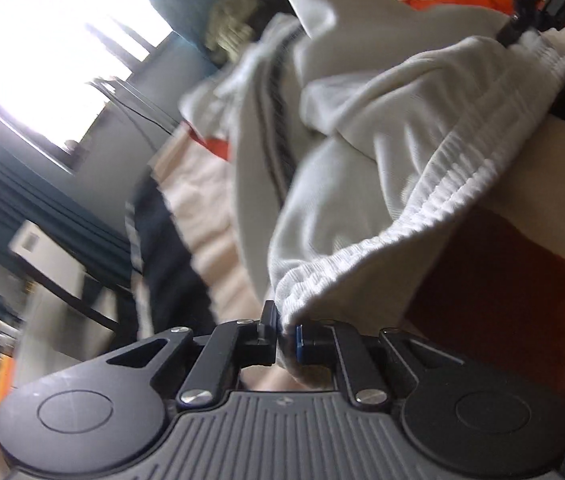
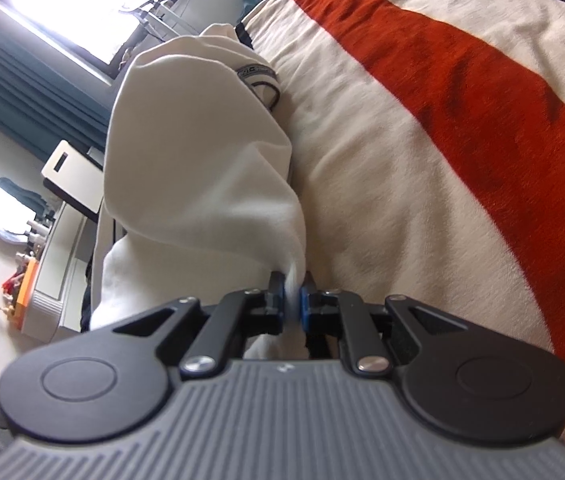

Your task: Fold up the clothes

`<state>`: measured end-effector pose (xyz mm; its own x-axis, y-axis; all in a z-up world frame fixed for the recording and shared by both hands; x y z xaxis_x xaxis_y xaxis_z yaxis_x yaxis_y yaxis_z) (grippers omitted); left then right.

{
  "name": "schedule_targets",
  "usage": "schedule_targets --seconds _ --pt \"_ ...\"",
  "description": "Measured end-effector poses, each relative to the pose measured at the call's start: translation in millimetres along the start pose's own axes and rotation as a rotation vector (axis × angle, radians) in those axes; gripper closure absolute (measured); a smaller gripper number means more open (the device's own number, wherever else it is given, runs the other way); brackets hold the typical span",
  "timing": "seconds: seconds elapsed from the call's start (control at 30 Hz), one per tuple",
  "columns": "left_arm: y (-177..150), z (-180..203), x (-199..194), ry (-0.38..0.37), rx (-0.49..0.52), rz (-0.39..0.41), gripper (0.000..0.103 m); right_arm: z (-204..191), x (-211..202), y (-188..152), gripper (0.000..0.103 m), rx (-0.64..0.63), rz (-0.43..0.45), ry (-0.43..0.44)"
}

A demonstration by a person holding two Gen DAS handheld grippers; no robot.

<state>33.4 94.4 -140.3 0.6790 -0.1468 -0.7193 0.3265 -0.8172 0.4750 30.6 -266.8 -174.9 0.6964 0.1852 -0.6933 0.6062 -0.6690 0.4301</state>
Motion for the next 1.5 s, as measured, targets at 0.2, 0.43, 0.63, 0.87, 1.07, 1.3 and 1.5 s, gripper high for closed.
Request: schedule_targets --seconds 0.2,0.43,0.63,0.87,1.07,1.3,1.5 --pt "-9 3 -14 -0.078 0.007 0.064 0.067 5 -3 -2 0.06 0.063 -0.025 0.03" --pt "-12 6 -59 -0.147 -0.124 0.084 0.026 2 -4 -4 0.036 0.078 -0.024 0.054" --pt "-2 -22 -66 -0.335 -0.459 0.104 0.014 2 1 -4 0.036 0.098 -0.035 0.061" --pt "3 -58 5 -0.409 -1.001 -0.084 0.016 4 4 -8 0.036 0.154 -0.062 0.111" --pt "-13 -50 29 -0.413 -1.216 -0.135 0.013 -6 2 -11 0.036 0.227 -0.104 0.263" --pt "-15 -37 26 -0.426 -1.175 -0.156 0.031 -12 5 -17 0.037 0.193 -0.129 0.265" --pt "-18 -42 21 -0.432 -1.238 -0.119 0.057 -17 8 -23 0.041 0.143 -0.149 0.245"
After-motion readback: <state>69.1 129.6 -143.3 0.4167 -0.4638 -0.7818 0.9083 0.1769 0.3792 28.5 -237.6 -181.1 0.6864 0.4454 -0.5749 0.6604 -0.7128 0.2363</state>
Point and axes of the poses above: each gripper's, at about its wrist camera, not at the fingertips, and x roughly the way its jaws point, z to its right, y to its top, the point moved 9 cm from there along x, roughly the way its jaws point, and after that the axes turned 7 degrees about -y, right-handed, at the moved point
